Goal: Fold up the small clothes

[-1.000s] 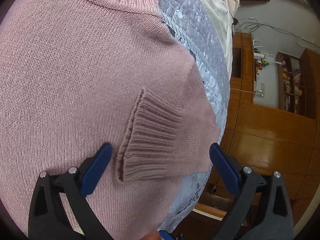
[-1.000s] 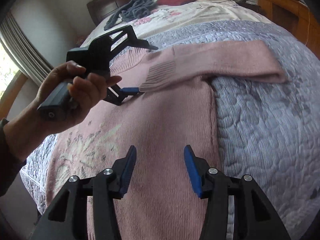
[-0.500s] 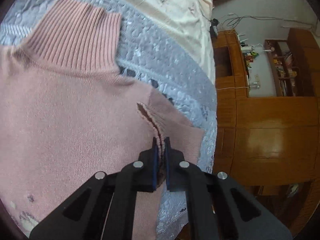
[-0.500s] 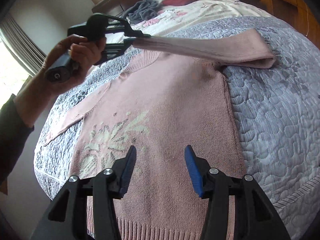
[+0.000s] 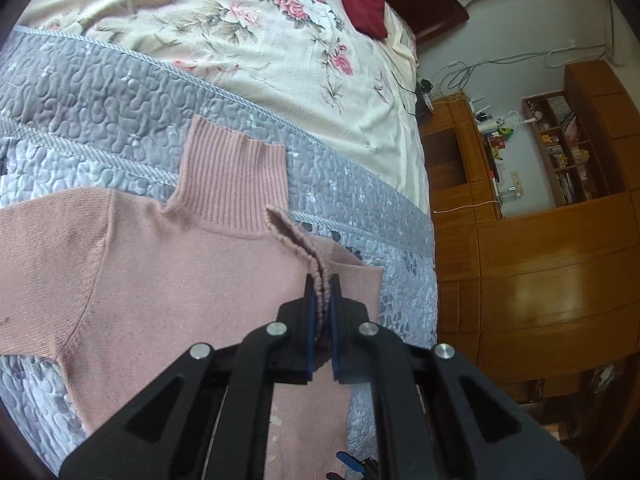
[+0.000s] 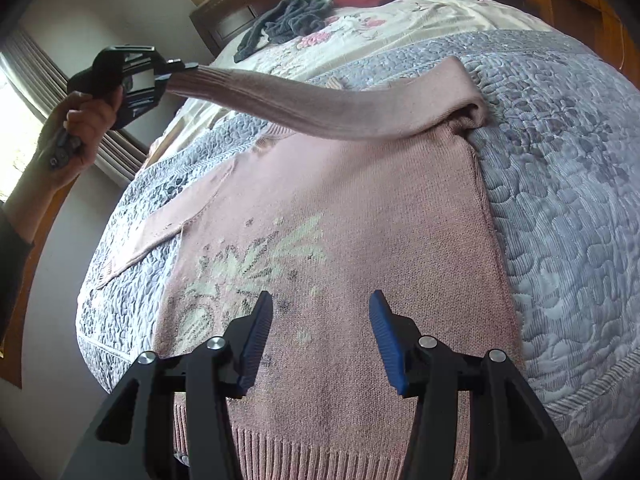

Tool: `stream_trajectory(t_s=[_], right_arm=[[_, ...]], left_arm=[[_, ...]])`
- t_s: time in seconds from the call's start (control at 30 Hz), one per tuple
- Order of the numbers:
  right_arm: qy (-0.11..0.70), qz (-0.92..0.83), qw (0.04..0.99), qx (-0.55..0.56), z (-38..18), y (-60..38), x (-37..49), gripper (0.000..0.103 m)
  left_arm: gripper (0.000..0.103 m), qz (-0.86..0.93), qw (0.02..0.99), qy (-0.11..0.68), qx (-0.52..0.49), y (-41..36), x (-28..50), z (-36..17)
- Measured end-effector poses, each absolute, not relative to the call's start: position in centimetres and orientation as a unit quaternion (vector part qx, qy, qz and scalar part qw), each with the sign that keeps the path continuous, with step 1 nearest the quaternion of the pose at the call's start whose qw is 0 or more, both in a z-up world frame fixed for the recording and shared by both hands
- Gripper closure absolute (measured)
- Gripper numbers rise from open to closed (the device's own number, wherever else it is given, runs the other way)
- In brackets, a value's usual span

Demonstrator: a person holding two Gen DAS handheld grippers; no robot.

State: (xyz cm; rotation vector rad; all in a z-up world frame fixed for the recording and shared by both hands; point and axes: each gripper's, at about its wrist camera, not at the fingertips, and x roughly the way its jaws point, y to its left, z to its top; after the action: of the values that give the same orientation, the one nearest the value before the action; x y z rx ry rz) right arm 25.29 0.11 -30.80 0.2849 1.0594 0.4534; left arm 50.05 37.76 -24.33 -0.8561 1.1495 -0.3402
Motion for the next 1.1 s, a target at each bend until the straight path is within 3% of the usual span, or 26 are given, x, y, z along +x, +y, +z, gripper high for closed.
stream_trajectory(t_s=[0.43,0.7,0.77,0.9,1.0,1.1], right_arm=[[0.51,0.217,0.822,0.132,-31.9,1.1,25.6,0.052],[0.513,0.218,0.82,0.13,-32.1,1.7,25.8,0.052],[0.515,0.218,0.819,0.129,-32.1,1.7,25.8,0.052],[0.51,0.22,0.821,0.13,-31.5,1.7,25.9,0.051],[0.511,0.226,0.819,0.129,-31.5,2.4,25.8,0.051],[0.514,0.231,0.815,0.134,-31.4,3.3,25.7,0.051]], left_arm=[[0.099,-0.099,0.719,0.548,-0.416,45.7,47.5,-29.9],[0.098,-0.045,0.691,0.583,-0.424,48.4,45.9,-36.9],[0.089,0.002,0.692,0.601,-0.401,49.0,45.8,-38.2],[0.085,0.043,0.738,0.568,-0.361,48.8,44.8,-35.4],[0.068,-0.035,0.736,0.548,-0.395,46.6,45.0,-34.7],[0.071,-0.039,0.714,0.582,-0.387,44.6,45.7,-37.5]])
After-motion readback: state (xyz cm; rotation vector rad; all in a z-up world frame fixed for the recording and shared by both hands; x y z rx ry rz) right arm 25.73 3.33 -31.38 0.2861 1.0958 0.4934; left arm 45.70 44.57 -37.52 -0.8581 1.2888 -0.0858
